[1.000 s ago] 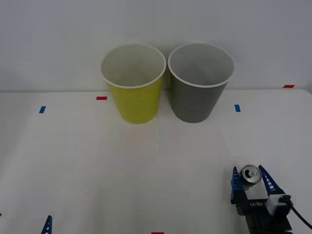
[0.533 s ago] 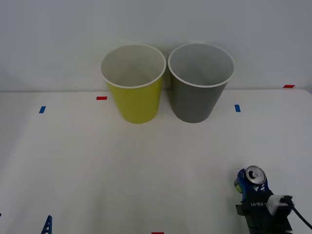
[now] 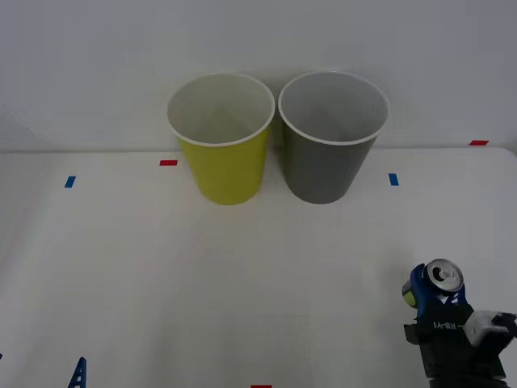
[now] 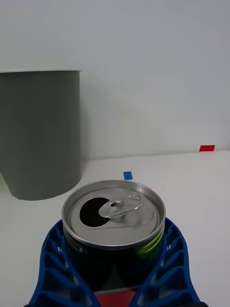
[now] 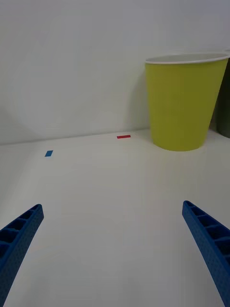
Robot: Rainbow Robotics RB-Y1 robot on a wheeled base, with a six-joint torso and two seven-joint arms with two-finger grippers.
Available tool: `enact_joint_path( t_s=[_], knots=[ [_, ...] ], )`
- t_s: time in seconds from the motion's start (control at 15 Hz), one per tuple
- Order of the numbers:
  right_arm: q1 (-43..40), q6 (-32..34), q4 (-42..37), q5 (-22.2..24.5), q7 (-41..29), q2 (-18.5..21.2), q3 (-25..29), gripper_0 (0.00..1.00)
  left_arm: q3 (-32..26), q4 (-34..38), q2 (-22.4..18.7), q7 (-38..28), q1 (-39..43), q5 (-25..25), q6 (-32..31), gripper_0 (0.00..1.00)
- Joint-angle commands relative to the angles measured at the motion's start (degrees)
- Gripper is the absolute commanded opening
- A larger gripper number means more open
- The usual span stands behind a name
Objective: Put cans in the gray bin and PET bottles in the light green bin.
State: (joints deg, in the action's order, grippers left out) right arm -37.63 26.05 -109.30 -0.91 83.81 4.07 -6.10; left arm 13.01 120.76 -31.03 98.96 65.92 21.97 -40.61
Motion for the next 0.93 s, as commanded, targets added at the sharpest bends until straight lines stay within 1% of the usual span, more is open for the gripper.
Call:
enact_joint_path(
  t_s=[0.07, 0.13, 0.27, 0.53, 0.73, 0.8, 0.87, 0.93],
  knots=[
    [-2.9, -13.7, -12.9, -0.7, 0.2, -2.5, -0.8, 0.00, 0.0, 0.0, 0.0, 0.0, 0.0, 0.0, 0.0, 1.00],
    [-2.6, -18.8, -16.9, -0.7, 0.3, -3.1, -0.7, 0.00, 0.0, 0.0, 0.0, 0.0, 0.0, 0.0, 0.0, 1.00],
    [-1.1, -25.3, -21.7, -0.7, 0.2, -3.5, -0.5, 0.00, 0.0, 0.0, 0.0, 0.0, 0.0, 0.0, 0.0, 1.00],
    [3.4, -32.5, -25.8, -0.6, -0.8, -3.4, -0.2, 0.00, 0.0, 0.0, 0.0, 0.0, 0.0, 0.0, 0.0, 1.00],
    [6.6, -42.4, -31.9, 0.5, -2.3, -3.2, -0.4, 0.00, 0.0, 0.0, 0.0, 0.0, 0.0, 0.0, 0.0, 1.00],
    [8.2, -46.9, -34.3, 1.1, -3.4, -3.1, -0.5, 0.00, 0.0, 0.0, 0.0, 0.0, 0.0, 0.0, 0.0, 1.00],
    [9.6, -49.2, -35.0, 2.8, -6.0, -3.0, -0.8, 0.00, 0.0, 0.0, 0.0, 0.0, 0.0, 0.0, 0.0, 1.00],
    [11.4, -52.0, -35.6, 7.5, -9.5, -1.9, -1.6, 0.00, 0.0, 0.0, 0.0, 0.0, 0.0, 0.0, 0.0, 1.00]
  ],
)
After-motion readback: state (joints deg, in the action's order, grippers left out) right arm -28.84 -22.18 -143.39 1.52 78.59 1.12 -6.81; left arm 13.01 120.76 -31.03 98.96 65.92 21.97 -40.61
